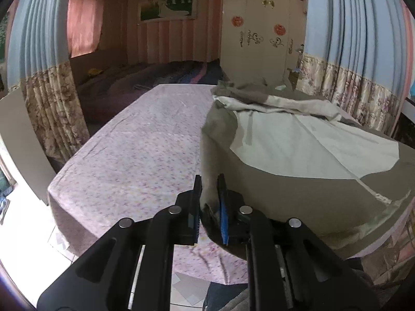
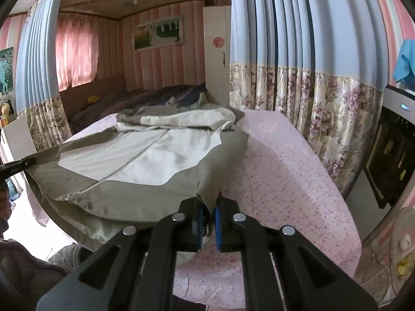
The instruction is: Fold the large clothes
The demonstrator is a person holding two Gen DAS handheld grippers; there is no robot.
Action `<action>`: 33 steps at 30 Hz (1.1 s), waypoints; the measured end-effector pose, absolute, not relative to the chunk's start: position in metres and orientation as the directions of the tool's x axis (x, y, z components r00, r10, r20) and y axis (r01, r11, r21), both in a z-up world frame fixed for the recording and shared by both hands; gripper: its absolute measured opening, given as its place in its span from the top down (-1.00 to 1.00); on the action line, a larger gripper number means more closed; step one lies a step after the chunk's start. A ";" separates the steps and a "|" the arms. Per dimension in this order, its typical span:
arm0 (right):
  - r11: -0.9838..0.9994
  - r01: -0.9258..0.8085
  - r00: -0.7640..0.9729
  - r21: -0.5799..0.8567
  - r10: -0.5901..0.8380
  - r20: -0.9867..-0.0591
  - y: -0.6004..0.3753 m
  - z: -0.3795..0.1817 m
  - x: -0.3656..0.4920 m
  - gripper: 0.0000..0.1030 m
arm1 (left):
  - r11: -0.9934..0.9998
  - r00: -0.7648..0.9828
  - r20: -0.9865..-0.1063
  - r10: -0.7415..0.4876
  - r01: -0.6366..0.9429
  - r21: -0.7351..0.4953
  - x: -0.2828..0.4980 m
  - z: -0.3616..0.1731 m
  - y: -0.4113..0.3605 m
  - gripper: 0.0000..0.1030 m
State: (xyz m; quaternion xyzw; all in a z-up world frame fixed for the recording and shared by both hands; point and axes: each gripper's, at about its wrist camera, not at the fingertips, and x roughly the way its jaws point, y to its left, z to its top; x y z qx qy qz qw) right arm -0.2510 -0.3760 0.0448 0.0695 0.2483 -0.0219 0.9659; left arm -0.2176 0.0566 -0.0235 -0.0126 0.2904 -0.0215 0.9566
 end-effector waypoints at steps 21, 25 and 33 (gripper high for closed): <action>0.996 0.047 0.926 0.077 -0.015 -0.378 -0.409 0.141 -0.118 0.89 | 0.993 0.911 -0.412 -0.026 0.072 0.098 -0.058 0.083 0.036 0.79; 0.998 0.041 0.918 0.053 -0.017 -0.397 -0.424 0.155 -0.048 0.89 | 0.988 0.914 -0.406 -0.012 0.073 0.134 0.011 0.099 0.018 0.79; 0.998 0.057 0.894 0.035 -0.035 -0.447 -0.454 0.157 0.101 0.89 | 0.985 0.896 -0.442 0.049 0.029 0.167 0.175 0.117 -0.012 0.80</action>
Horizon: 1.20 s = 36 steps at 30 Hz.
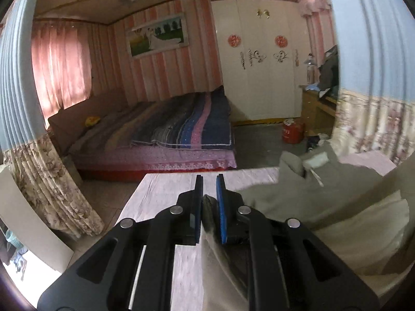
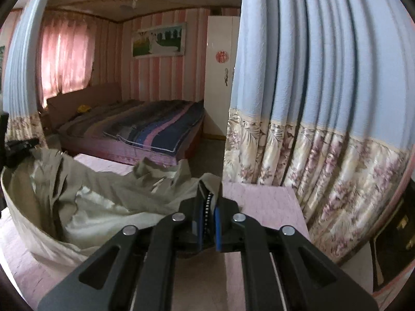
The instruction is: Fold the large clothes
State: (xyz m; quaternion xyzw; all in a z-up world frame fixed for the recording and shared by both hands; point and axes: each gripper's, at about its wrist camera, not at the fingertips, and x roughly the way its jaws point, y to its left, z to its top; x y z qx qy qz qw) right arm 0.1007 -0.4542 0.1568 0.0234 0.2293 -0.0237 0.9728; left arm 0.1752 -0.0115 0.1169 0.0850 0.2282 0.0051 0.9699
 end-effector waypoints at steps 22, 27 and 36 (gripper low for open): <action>0.989 0.139 0.640 0.059 -0.045 -0.767 -0.490 0.006 0.379 0.28 | 0.977 0.718 -0.667 0.201 -0.094 0.193 0.441 0.006 -0.015 -0.51; 0.977 0.194 0.734 0.092 -0.083 -0.674 -0.506 0.033 0.363 -0.54 | 0.977 0.751 -0.628 0.204 -0.112 0.183 0.426 0.029 0.010 -0.62; 0.993 0.081 0.717 0.085 0.002 -0.697 -0.499 0.041 0.315 -0.68 | 0.979 0.750 -0.659 0.062 0.083 0.186 0.368 0.029 -0.022 -0.70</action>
